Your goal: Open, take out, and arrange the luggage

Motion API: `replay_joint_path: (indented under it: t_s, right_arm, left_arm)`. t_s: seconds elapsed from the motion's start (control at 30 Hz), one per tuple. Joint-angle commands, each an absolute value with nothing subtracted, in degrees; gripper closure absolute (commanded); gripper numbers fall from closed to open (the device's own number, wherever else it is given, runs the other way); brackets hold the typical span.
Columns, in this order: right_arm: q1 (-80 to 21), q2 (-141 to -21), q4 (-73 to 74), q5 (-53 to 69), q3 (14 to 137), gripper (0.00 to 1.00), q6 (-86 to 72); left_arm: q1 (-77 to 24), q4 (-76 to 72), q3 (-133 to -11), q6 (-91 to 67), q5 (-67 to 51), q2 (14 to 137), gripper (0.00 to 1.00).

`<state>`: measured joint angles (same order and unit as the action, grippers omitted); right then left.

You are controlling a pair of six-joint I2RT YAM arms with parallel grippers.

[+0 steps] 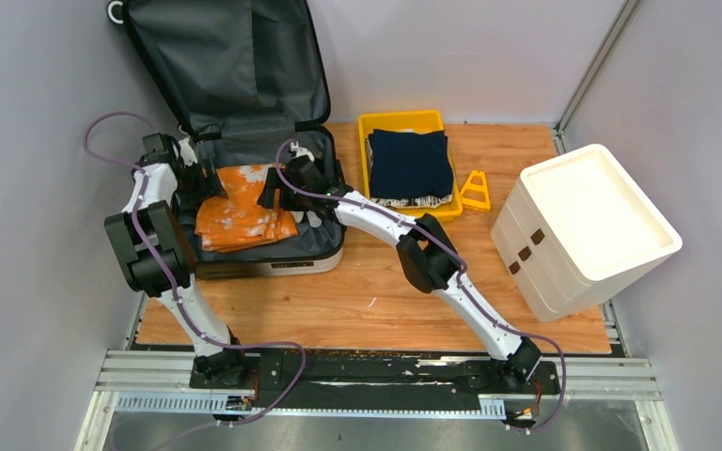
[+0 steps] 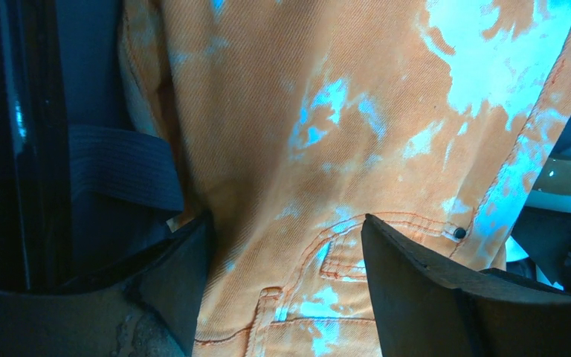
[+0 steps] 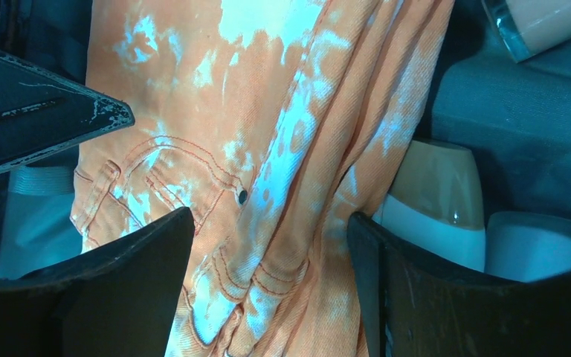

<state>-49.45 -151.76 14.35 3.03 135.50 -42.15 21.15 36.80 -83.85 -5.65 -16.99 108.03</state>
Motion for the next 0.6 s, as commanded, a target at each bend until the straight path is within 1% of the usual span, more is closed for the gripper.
replay_joint_path:
  t_s: [0.0, 0.13, 0.23, 0.3, 0.33, 0.43, 0.47, 0.53, 0.57]
  right_arm:
    - [-49.2, -155.3, 15.3, 0.1, 137.4, 0.24, -42.1]
    - [-49.3, -156.7, 15.3, 0.1, 138.0, 0.3, -43.2]
    - [-49.3, -157.3, 14.6, 0.0, 138.2, 0.36, -43.2]
    - [-49.2, -157.5, 13.4, 0.0, 138.3, 0.43, -43.2]
    - [-49.2, -157.5, 12.8, 0.0, 138.1, 0.49, -43.0]
    - [-49.3, -155.8, 10.0, 0.1, 135.7, 0.76, -41.3]
    - [-49.2, -154.9, 8.8, -1.6, 134.2, 0.84, -40.7]
    - [-49.1, -153.0, 6.3, -2.9, 131.2, 0.96, -39.2]
    - [-49.0, -152.0, 5.0, -2.9, 129.8, 1.0, -38.8]
  left_arm:
    - [22.3, 31.4, -82.9, -4.2, -21.1, 110.4, 0.23]
    - [22.4, 31.9, -82.4, -4.3, -20.3, 110.3, 0.26]
    - [22.4, 32.0, -81.9, -4.0, -19.4, 109.8, 0.22]
    - [22.4, 31.6, -81.3, -4.1, -18.9, 108.9, 0.2]
    - [22.4, 31.6, -81.2, -4.3, -18.7, 108.6, 0.19]
    - [22.4, 32.8, -82.0, -4.3, -16.6, 107.3, 0.16]
    - [22.4, 33.6, -82.7, -4.3, -15.7, 107.0, 0.14]
    - [22.4, 34.7, -83.8, -4.5, -12.7, 106.6, 0.11]
    - [22.4, 34.7, -83.9, -4.7, -11.0, 106.4, 0.1]
